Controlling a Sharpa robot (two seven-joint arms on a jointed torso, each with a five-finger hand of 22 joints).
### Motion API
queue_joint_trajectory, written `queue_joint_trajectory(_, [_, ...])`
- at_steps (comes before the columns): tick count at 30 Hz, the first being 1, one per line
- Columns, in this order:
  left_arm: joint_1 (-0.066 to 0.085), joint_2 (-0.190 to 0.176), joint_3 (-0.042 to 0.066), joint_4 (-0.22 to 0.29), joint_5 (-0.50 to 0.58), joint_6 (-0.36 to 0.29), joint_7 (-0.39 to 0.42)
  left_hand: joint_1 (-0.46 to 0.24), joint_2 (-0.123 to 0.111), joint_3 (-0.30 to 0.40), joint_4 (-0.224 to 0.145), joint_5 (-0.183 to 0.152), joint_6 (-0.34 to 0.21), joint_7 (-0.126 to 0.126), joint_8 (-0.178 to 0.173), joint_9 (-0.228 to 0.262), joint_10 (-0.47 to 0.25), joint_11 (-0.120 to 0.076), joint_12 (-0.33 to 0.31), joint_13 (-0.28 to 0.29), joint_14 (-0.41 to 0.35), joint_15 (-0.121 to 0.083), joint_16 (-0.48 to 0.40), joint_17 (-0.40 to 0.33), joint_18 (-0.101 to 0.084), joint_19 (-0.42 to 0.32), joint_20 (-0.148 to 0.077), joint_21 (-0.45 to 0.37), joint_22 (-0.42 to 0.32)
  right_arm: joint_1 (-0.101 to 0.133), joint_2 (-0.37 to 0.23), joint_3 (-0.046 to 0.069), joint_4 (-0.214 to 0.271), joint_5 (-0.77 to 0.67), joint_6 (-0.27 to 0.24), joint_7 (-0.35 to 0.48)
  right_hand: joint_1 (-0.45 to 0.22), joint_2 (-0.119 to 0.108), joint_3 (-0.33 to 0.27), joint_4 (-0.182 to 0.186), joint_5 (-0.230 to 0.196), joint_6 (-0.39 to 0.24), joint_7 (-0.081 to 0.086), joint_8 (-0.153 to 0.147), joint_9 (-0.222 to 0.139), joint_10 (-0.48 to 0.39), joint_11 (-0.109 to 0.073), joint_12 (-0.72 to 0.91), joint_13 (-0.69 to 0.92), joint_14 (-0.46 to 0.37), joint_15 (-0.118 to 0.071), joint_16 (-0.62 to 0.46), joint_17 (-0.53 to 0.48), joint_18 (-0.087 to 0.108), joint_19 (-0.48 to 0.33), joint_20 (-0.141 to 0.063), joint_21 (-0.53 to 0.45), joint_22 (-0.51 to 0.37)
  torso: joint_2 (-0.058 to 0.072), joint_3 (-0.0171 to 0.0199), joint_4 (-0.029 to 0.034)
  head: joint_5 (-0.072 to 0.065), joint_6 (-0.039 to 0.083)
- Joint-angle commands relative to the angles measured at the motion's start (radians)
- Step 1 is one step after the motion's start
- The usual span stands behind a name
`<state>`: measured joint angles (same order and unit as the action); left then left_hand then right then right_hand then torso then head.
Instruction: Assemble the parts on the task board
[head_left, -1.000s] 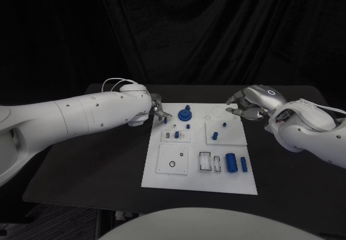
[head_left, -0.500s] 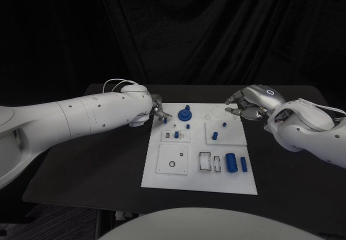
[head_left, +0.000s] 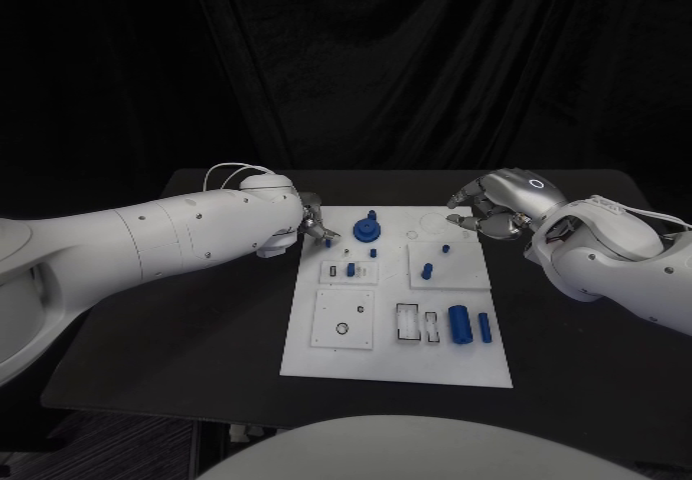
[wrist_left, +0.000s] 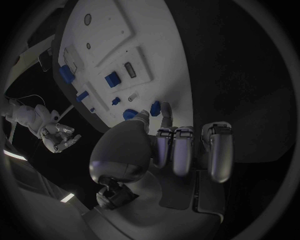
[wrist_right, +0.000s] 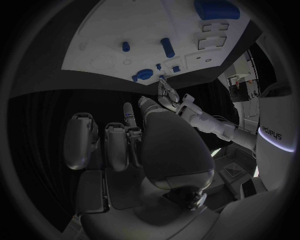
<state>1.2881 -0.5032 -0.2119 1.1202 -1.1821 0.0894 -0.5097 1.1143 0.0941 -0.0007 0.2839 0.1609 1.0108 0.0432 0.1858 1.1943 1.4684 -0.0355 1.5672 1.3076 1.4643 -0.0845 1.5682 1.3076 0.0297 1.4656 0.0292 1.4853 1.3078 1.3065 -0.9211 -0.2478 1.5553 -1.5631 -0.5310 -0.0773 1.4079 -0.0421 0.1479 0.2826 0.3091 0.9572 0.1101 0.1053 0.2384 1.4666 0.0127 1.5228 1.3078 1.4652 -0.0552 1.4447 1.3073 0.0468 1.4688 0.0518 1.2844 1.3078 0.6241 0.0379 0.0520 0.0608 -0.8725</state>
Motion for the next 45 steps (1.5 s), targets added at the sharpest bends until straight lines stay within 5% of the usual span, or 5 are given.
queue_joint_trajectory(1, [-0.004, 0.003, 0.001, -0.002, 0.006, -0.015, 0.014, 0.013, 0.002, 0.003, -0.003, 0.014, -0.009, 0.0, -0.007, -0.002, 0.102, 0.008, 0.004, 0.263, 0.107, 0.008, 0.003, 0.263, 0.001, 0.03, 0.006, -0.005, 0.19, -0.002, 0.0, 0.001, 0.001, -0.003, 0.002, -0.014, -0.01, 0.002, 0.0, 0.003, 0.003, 0.007, -0.002, -0.004, -0.001, 0.056, 0.008, -0.004, 0.215, 0.077, 0.006, -0.004, 0.149, 0.014, 0.009, 0.006, -0.006, 0.181, 0.001, -0.0002, 0.0, 0.001, 0.0])
queue_joint_trajectory(20, [-0.01, 0.008, 0.001, -0.011, 0.006, -0.036, 0.047, 0.056, -0.003, 0.028, -0.006, 0.128, -0.011, -0.001, -0.014, 0.0, 0.102, 0.009, 0.004, 0.263, 0.107, 0.011, 0.003, 0.263, 0.002, 0.029, 0.01, -0.008, 0.192, -0.002, 0.001, 0.001, 0.001, -0.003, 0.005, -0.015, -0.01, 0.002, 0.001, 0.002, 0.004, 0.007, -0.002, -0.004, -0.002, 0.056, 0.008, -0.004, 0.215, 0.077, 0.006, -0.004, 0.149, 0.014, 0.009, 0.006, -0.006, 0.181, 0.002, -0.0007, 0.0003, 0.002, 0.0])
queue_joint_trajectory(35, [-0.015, 0.007, 0.001, -0.012, 0.006, -0.041, 0.064, 0.118, -0.035, 0.114, -0.023, 0.333, -0.006, -0.008, -0.018, 0.004, 0.102, 0.002, 0.004, 0.263, 0.107, 0.005, 0.003, 0.263, 0.002, 0.029, 0.005, -0.012, 0.196, -0.002, 0.002, 0.001, 0.001, -0.003, 0.009, -0.019, -0.006, 0.003, 0.004, 0.0, 0.009, 0.009, -0.003, -0.004, -0.003, 0.055, 0.008, -0.005, 0.214, 0.077, 0.006, -0.005, 0.148, 0.015, 0.008, 0.006, -0.008, 0.181, 0.001, 0.0004, 0.0008, 0.003, 0.0])
queue_joint_trajectory(39, [-0.016, 0.005, 0.001, -0.01, 0.006, -0.042, 0.065, 0.139, -0.046, 0.161, -0.035, 0.307, -0.004, -0.011, -0.018, 0.006, 0.102, -0.001, 0.004, 0.263, 0.107, 0.002, 0.003, 0.263, 0.002, 0.03, 0.003, -0.012, 0.197, -0.002, 0.002, 0.001, 0.001, -0.003, 0.01, -0.021, -0.004, 0.003, 0.006, -0.001, 0.013, 0.01, -0.003, -0.004, -0.003, 0.055, 0.008, -0.005, 0.214, 0.077, 0.006, -0.006, 0.147, 0.015, 0.008, 0.006, -0.008, 0.181, 0.001, 0.0005, 0.0008, 0.003, 0.0])
queue_joint_trajectory(45, [-0.017, 0.0, 0.001, -0.006, 0.006, -0.054, 0.066, 0.141, -0.066, 0.211, -0.04, 0.314, 0.002, -0.012, -0.015, 0.01, 0.102, -0.002, 0.004, 0.263, 0.107, 0.001, 0.003, 0.263, 0.001, 0.031, 0.001, -0.012, 0.199, -0.002, 0.0, 0.001, 0.002, -0.003, 0.013, -0.023, -0.003, 0.004, 0.007, -0.002, 0.015, 0.01, -0.003, -0.004, -0.004, 0.054, 0.008, -0.006, 0.213, 0.077, 0.006, -0.006, 0.147, 0.015, 0.008, 0.006, -0.01, 0.18, 0.001, -0.0004, 0.0008, 0.006, 0.0])
